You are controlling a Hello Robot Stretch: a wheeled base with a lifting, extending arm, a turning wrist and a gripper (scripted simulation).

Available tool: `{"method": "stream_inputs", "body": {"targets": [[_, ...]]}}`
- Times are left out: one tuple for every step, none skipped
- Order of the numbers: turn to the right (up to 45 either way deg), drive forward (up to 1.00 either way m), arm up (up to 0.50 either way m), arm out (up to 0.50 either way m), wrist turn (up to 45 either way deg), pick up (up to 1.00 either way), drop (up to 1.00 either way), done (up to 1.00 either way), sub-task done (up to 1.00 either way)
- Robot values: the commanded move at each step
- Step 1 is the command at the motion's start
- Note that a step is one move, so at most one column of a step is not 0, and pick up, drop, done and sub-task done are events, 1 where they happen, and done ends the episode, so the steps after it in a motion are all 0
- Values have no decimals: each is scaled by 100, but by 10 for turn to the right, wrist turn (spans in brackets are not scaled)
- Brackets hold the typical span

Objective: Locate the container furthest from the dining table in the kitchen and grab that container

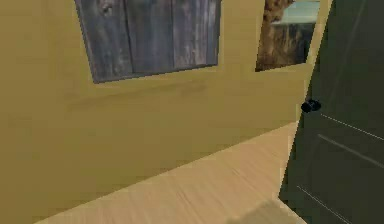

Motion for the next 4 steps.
{"method": "stream_inputs", "body": {"targets": [[60, 0, 0, 0, 0, 0, 0, 0, 0], [0, 100, 0, 0, 0, 0, 0, 0, 0], [0, 50, 0, 0, 0, 0, 0, 0, 0], [150, 0, 0, 0, 0, 0, 0, 0, 0]]}}
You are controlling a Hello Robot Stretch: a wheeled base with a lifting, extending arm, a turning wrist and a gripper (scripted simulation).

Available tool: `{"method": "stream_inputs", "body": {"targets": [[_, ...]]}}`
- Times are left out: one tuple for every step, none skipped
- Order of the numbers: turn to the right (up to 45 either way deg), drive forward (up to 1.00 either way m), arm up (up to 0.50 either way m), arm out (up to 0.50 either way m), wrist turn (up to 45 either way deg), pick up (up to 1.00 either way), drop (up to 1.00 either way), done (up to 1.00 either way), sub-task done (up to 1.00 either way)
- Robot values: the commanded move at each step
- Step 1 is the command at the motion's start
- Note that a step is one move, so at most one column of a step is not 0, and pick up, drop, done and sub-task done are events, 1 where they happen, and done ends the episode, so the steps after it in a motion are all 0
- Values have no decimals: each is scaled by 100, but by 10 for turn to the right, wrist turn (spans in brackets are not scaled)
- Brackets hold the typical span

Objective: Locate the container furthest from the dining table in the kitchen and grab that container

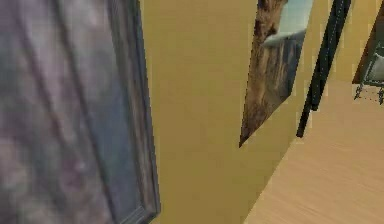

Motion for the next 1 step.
{"method": "stream_inputs", "body": {"targets": [[0, 5, 0, 0, 0, 0, 0, 0, 0]]}}
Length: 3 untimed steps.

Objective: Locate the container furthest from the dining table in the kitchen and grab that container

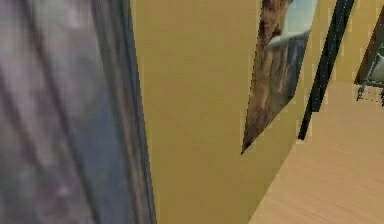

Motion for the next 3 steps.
{"method": "stream_inputs", "body": {"targets": [[360, 0, 0, 0, 0, 0, 0, 0, 0], [0, 100, 0, 0, 0, 0, 0, 0, 0], [30, 0, 0, 0, 0, 0, 0, 0, 0]]}}
